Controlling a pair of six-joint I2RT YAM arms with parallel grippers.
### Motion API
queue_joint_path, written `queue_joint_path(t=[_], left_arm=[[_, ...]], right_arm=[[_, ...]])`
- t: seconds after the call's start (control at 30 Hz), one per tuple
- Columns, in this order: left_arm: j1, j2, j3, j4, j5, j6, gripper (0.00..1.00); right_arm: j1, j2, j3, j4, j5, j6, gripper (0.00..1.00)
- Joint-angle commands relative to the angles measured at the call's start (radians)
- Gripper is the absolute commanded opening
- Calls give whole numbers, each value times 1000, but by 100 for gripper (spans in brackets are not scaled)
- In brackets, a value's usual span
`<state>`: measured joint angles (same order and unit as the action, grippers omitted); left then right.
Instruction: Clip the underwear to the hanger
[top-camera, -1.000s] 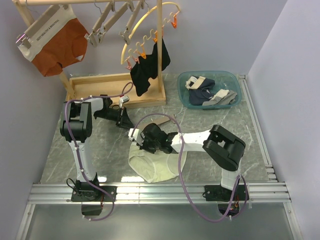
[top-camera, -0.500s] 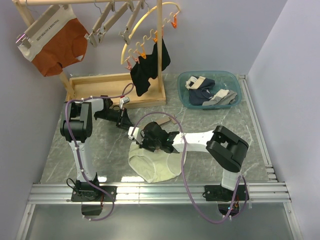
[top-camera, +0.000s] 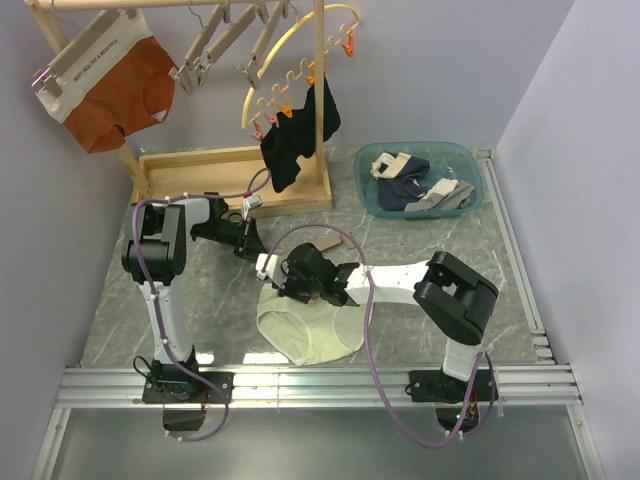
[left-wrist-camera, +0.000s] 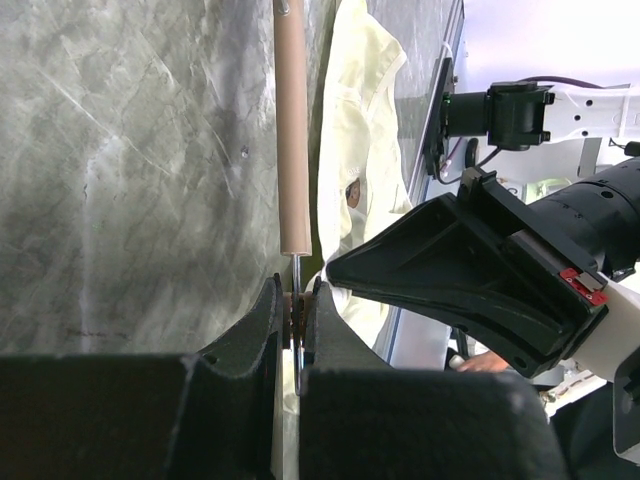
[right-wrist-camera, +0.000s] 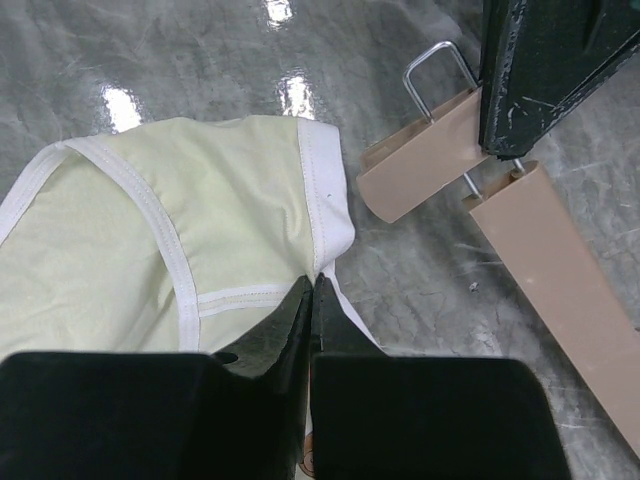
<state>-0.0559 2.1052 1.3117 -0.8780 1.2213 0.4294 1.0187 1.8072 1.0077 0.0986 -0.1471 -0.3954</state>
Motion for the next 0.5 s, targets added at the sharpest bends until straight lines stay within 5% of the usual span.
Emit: queue_joint_path(t=[0.0,0.47], left_arm=[[-12,6,-18,-7,-26,26,0],[-18,26,-8,-113,15,124,1]], right_arm=[[4,-48,15,44,-3,-11,0],[3,-32,19,46,24,-13,0]])
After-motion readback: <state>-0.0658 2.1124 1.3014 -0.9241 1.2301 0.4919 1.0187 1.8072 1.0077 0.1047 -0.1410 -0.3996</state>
